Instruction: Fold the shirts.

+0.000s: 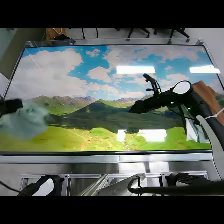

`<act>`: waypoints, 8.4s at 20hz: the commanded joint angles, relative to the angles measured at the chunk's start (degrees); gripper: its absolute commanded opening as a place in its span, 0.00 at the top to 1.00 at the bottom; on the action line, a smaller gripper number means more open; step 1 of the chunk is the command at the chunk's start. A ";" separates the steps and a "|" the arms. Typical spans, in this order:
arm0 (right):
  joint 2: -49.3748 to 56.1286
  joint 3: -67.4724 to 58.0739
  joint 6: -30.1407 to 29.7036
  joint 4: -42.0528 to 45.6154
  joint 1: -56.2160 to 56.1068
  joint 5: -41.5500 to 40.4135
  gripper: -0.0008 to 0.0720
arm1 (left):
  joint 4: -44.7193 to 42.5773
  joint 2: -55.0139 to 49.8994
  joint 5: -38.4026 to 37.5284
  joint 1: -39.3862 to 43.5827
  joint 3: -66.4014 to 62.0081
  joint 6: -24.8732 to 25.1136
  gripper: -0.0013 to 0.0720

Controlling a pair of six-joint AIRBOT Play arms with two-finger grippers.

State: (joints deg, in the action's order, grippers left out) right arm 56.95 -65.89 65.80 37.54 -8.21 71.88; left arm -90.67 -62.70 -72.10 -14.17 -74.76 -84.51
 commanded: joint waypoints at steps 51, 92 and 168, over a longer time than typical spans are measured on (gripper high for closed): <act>12.22 1.88 -19.17 -21.31 -0.90 -20.63 0.97 | 48.17 2.99 6.38 12.00 28.22 18.51 0.96; 10.23 0.00 -5.55 4.90 19.76 -0.22 0.34 | 37.77 -3.39 -9.07 8.70 31.58 13.97 0.02; 17.86 -27.17 14.14 16.85 23.69 17.14 0.65 | 48.22 -43.78 5.73 6.99 -28.15 22.62 0.97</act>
State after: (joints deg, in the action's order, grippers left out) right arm 82.85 -99.46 70.11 41.93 10.66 81.25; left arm -42.26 -104.86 -66.24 -6.79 -98.26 -61.89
